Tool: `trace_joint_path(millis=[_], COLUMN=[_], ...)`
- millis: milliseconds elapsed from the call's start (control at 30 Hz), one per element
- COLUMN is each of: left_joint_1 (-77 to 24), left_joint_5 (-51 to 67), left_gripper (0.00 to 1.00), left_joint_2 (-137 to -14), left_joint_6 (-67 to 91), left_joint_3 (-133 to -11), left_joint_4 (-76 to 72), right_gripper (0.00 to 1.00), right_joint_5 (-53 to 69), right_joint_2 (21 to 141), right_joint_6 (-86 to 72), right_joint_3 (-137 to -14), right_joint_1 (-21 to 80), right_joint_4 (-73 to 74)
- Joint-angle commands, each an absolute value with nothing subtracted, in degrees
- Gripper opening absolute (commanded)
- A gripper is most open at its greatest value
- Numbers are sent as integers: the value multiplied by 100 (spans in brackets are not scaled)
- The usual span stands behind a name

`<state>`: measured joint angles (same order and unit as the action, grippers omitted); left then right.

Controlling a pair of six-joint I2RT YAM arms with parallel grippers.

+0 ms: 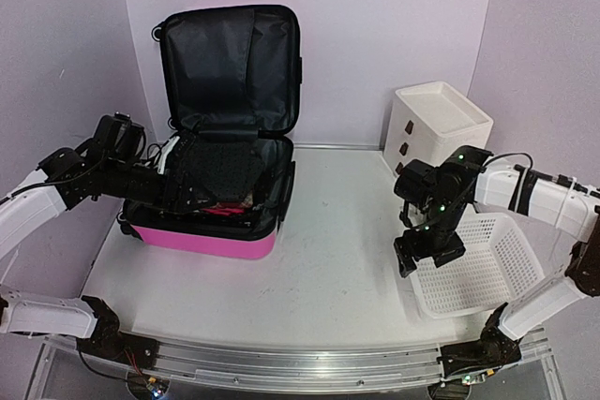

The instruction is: Open, take out, and arrange the luggage

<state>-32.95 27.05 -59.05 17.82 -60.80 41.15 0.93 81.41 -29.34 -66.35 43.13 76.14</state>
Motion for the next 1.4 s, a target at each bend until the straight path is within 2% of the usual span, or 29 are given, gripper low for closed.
trace_joint_path(millis=[0,167,300,433,533,667,900,1067,1367], left_joint_1=[-3302,-3300,-3304,-3304,-3304,-3305,-3309,-3305,-3305], left_joint_5=[2843,2836,2793,2778,2811,2861,2814,2807,2825], left_gripper=[79,79,80,80,80,80,79,79,79], left_joint_2=[-5528,-4980,-4649,-4584,-4611,-4658,-4386,-4208,-4330], left_joint_6=[1784,1896,1960,1978,1973,1973,2158,2253,2324], left_joint_3=[-5970,-5676,-5433,-5359,-5353,-5409,-5424,-5488,-5676], left_joint_4=[3748,3762,3763,3764,3769,3769,3787,3965,4096], right_gripper=[78,65,58,38,29,27,16,16,17], right_joint_5=[-162,-1064,-914,-604,-585,-439,-425,-267,-63], right_joint_2=[7972,7962,7990,7972,7992,8683,10682,11743,12417], right_joint_6=[-3904,-4086,-4151,-4526,-4772,-4864,-4617,-5023,-6448], right_joint_3=[-6323,-6162,-5881,-5505,-5371,-6086,-8409,-9653,-10039], right_joint_1=[4421,4421,4421,4432,4458,4524,4671,4713,4911], right_joint_4=[6563,6523,6468,5903,5074,4541,4531,4439,3283])
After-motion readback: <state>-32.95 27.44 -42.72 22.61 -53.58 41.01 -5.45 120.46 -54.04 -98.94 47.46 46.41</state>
